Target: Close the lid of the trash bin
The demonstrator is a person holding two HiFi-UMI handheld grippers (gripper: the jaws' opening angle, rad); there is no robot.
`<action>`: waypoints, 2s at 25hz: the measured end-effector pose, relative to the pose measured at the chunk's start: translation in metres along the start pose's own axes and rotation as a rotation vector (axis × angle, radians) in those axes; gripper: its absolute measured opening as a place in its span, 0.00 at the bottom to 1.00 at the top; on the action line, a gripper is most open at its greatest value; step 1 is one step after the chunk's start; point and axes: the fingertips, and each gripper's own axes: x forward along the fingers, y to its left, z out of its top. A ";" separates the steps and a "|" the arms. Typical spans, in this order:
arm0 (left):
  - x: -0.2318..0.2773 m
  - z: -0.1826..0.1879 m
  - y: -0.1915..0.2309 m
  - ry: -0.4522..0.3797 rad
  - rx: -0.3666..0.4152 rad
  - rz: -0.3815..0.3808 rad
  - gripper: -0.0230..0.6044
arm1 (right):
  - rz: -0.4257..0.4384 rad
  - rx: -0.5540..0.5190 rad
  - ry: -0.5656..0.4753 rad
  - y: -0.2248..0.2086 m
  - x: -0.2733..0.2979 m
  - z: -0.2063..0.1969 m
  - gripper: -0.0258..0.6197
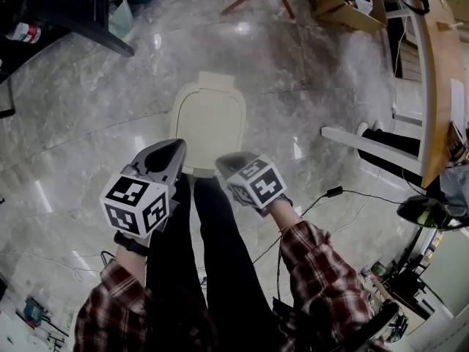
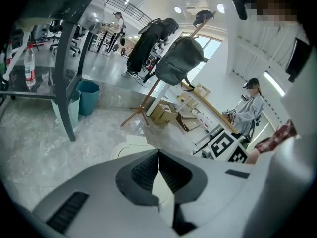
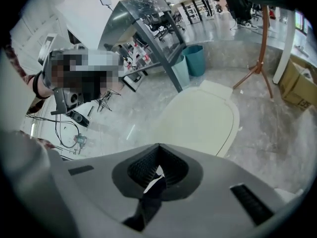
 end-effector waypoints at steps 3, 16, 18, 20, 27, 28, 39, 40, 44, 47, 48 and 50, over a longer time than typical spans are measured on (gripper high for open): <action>-0.019 0.033 -0.024 -0.040 0.020 -0.005 0.06 | -0.013 -0.009 -0.077 0.010 -0.045 0.035 0.06; -0.117 0.169 -0.128 -0.167 0.174 -0.049 0.06 | -0.110 -0.130 -0.405 0.102 -0.254 0.167 0.06; -0.135 0.194 -0.147 -0.199 0.217 -0.060 0.06 | -0.130 -0.155 -0.483 0.124 -0.288 0.187 0.06; -0.156 0.216 -0.165 -0.235 0.244 -0.069 0.06 | -0.136 -0.173 -0.559 0.147 -0.319 0.204 0.06; -0.229 0.268 -0.236 -0.376 0.334 -0.147 0.06 | -0.177 -0.221 -0.858 0.205 -0.427 0.246 0.06; -0.236 0.271 -0.242 -0.389 0.336 -0.160 0.06 | -0.185 -0.223 -0.895 0.211 -0.440 0.249 0.06; -0.262 0.286 -0.284 -0.457 0.388 -0.238 0.06 | -0.285 -0.229 -1.122 0.248 -0.512 0.248 0.06; -0.263 0.287 -0.286 -0.462 0.392 -0.240 0.06 | -0.282 -0.225 -1.126 0.248 -0.514 0.248 0.06; -0.266 0.289 -0.290 -0.475 0.395 -0.240 0.06 | -0.270 -0.230 -1.128 0.252 -0.515 0.247 0.06; -0.273 0.290 -0.293 -0.491 0.393 -0.239 0.06 | -0.252 -0.229 -1.122 0.254 -0.515 0.246 0.06; -0.275 0.289 -0.294 -0.494 0.392 -0.238 0.06 | -0.246 -0.228 -1.118 0.255 -0.514 0.245 0.06; -0.279 0.288 -0.294 -0.498 0.387 -0.231 0.06 | -0.240 -0.227 -1.112 0.257 -0.513 0.243 0.06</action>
